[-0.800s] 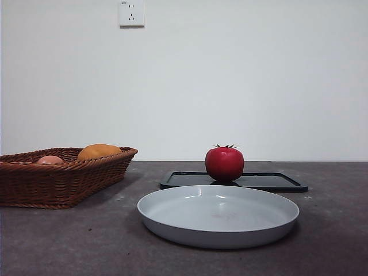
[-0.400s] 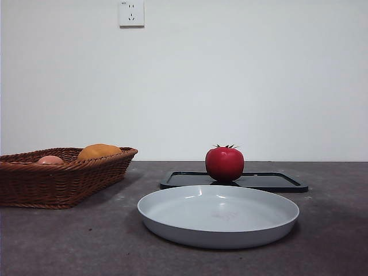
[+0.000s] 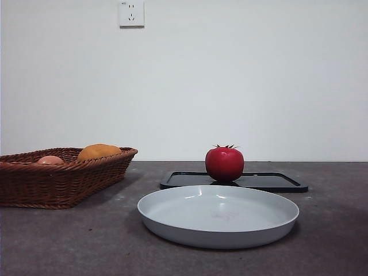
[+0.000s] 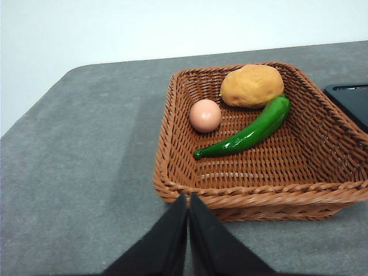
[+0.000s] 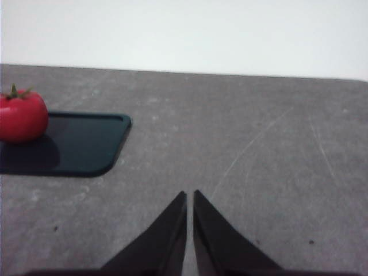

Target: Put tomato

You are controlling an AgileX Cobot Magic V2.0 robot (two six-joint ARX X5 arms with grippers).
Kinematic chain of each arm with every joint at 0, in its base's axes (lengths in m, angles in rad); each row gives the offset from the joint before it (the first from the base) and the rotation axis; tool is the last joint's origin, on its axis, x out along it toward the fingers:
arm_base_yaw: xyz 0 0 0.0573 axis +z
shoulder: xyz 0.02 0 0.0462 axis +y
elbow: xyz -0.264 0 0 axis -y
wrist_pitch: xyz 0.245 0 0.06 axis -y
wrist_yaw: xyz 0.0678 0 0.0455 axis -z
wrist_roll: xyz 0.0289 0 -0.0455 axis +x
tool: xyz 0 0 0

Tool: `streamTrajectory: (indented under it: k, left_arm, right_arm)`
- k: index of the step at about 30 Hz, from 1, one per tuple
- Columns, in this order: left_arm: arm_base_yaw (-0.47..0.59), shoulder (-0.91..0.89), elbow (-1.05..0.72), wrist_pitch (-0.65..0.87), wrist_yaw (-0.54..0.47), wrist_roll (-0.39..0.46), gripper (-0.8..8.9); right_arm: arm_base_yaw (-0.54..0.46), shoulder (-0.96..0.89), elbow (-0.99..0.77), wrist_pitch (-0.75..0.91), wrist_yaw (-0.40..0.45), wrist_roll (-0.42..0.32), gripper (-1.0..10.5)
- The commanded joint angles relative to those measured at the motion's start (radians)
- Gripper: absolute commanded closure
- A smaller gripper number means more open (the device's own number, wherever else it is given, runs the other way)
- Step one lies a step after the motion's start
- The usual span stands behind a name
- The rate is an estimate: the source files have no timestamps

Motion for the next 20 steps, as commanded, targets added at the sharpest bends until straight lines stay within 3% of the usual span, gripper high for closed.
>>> streamTrajectory:
  k: [1, 20]
  left_arm:
    - [0.0, -0.001, -0.021, -0.007, -0.003, -0.002, 8.07]
    - [0.0, -0.001, -0.021, -0.007, -0.003, -0.002, 8.07]
  right_arm:
    - [0.001, -0.003, -0.005, -0.026, 0.005, 0.014, 9.4]
    - [0.003, -0.003, -0.005, -0.032, 0.004, 0.016, 9.4]
